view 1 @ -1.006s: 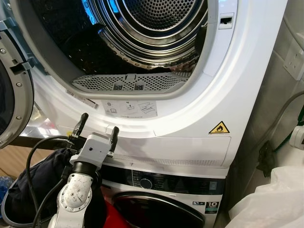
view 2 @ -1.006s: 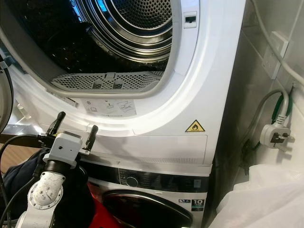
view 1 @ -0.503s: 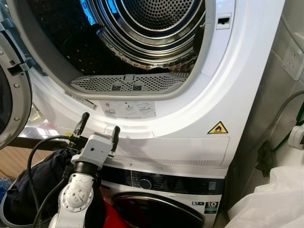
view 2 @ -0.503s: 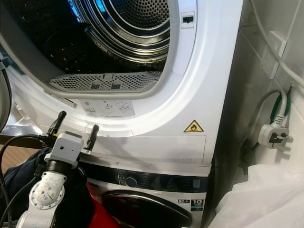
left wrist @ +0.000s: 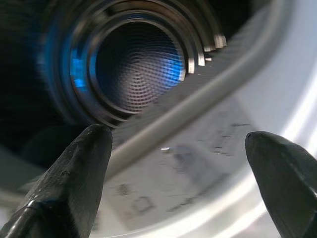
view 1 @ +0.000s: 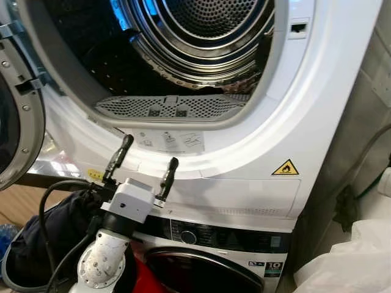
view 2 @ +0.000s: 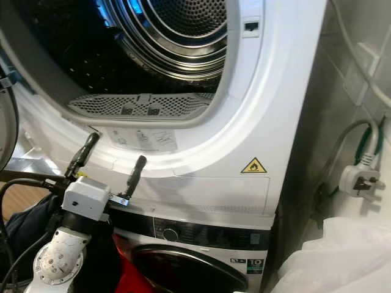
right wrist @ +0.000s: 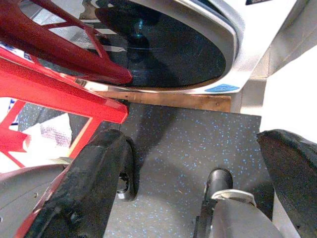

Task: Clothes washing

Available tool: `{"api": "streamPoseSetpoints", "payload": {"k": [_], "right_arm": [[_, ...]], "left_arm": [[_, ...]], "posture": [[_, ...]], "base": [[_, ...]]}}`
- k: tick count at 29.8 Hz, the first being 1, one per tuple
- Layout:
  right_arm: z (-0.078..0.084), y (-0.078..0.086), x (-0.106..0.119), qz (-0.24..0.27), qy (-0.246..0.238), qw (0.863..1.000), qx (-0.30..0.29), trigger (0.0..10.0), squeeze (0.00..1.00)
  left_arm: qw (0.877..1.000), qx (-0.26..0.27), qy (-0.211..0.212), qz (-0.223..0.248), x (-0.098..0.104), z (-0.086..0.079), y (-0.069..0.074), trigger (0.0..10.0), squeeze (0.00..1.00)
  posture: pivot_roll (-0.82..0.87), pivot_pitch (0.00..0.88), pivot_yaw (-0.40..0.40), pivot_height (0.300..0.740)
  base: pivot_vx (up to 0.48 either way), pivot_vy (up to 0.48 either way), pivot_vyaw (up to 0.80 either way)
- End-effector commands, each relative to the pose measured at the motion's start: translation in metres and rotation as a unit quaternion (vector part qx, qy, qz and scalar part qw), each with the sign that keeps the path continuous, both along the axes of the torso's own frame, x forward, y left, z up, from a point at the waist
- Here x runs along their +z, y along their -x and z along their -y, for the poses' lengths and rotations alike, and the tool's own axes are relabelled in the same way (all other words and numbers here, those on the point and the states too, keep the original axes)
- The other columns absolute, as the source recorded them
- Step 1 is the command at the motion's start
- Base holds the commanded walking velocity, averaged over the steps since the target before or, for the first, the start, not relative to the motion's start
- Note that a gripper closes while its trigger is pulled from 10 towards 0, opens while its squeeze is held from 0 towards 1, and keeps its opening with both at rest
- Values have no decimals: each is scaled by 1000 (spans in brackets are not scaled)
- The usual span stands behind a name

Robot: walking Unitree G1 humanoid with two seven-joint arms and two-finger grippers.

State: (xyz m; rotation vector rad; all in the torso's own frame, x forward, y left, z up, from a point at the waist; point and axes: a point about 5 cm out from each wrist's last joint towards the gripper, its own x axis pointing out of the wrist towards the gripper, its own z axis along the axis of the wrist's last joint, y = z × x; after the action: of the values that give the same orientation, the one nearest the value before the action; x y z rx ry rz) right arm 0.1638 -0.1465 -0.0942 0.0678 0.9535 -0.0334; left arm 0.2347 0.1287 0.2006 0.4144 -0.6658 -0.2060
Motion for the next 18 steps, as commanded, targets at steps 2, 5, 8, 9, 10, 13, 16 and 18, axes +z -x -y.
{"api": "streamPoseSetpoints", "payload": {"k": [2, 5, 8, 9, 10, 13, 16, 18], "right_arm": [[-6, 1, 0, -1, -8, 1000, 3, 10000, 0], [-5, 0, 0, 0, -8, 1000, -1, 10000, 0], [-4, -1, 0, 0, -7, 1000, -5, 10000, 0], [-4, -1, 0, 0, -7, 1000, -6, 10000, 0], [-4, -1, 0, 0, -7, 1000, -6, 10000, 0], [-4, 1, -1, -4, -5, 1000, -5, 10000, 0], [-4, 2, -1, -7, -4, 1000, -4, 10000, 0], [-4, 3, -1, -9, -3, 1000, -4, 10000, 0]], "left_arm": [[1000, -9, 7, 0, 5, -1, 6, 10000, 0], [997, 11, 48, -59, -7, -11, 8, 10000, 0], [984, 86, 108, -110, -22, -34, 6, 10000, 0], [971, 123, 146, -141, -31, -48, 5, 10000, 0], [971, 123, 146, -141, -31, -48, 5, 10000, 0], [956, 156, 173, -179, -45, -63, 3, 10000, 0], [939, 192, 201, -204, -56, -78, 3, 10000, 0], [906, 268, 221, -244, -74, -107, 7, 10000, 0]], "posture": [[103, 0, 135, 740], [103, 0, 139, 740], [103, 0, 141, 740], [109, 0, 140, 740], [109, 0, 140, 740], [118, 0, 136, 740], [117, 0, 136, 740], [117, 0, 135, 740]], "base": [[0, 0, 0], [0, 0, 0], [0, 0, 0], [0, 0, 0], [0, 0, 0], [0, 0, 0], [0, 0, 0], [0, 0, 0]]}}
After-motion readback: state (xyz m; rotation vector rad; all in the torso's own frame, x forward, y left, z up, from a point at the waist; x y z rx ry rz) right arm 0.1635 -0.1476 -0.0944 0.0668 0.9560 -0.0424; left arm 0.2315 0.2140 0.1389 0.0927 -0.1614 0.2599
